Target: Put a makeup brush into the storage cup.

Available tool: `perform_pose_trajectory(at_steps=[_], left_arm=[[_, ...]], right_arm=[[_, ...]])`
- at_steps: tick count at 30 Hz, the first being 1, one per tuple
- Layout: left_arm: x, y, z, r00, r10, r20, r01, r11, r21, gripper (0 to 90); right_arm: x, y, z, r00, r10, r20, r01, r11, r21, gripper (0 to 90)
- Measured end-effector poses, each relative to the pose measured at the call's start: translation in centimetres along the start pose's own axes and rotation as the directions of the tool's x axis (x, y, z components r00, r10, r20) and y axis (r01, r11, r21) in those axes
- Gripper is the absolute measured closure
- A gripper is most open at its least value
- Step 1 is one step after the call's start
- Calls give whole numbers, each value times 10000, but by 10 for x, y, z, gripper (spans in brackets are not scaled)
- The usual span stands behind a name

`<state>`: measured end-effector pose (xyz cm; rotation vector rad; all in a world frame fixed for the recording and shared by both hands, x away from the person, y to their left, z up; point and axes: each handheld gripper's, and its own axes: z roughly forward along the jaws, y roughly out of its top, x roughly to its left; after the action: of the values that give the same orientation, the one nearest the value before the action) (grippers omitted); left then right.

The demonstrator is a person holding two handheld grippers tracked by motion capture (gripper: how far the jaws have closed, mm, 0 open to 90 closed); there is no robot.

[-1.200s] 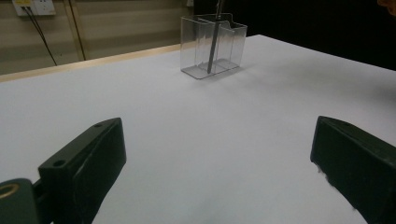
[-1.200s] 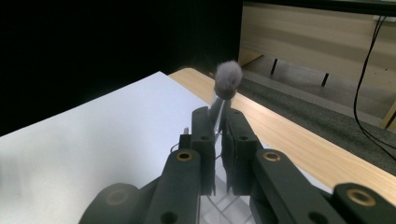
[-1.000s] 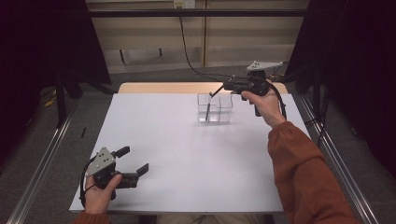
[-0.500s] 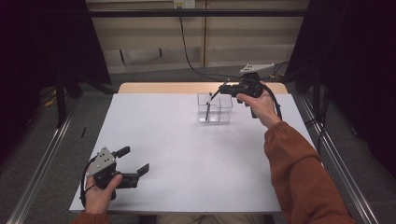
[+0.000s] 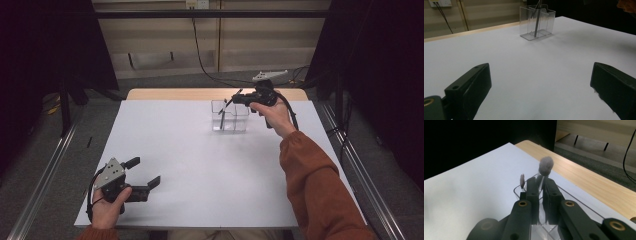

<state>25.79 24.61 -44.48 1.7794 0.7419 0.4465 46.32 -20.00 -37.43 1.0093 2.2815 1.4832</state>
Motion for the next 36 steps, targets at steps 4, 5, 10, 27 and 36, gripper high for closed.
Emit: perform_pose_trajectory(at_steps=[4,5,10,27,36], left_arm=[[0,0,0,10000,-27,-29,27,10000,-23,33],[0,0,0,10000,8,-26,-8,10000,-14,33],[0,0,0,10000,6,-24,-6,10000,-32,33],[0,-1,0,10000,-56,19,56,10000,8,33],[0,0,0,10000,37,51,-37,10000,41,34]], right_arm=[[0,-4,7,10000,46,13,-47,9999,141,841],[0,-4,8,9999,99,-27,-99,9999,139,841],[0,-7,14,9999,160,-29,-159,9997,165,841],[0,-15,19,9990,414,-160,-415,9991,-70,818],[1,-20,14,9987,495,-134,-499,9983,-286,739]])
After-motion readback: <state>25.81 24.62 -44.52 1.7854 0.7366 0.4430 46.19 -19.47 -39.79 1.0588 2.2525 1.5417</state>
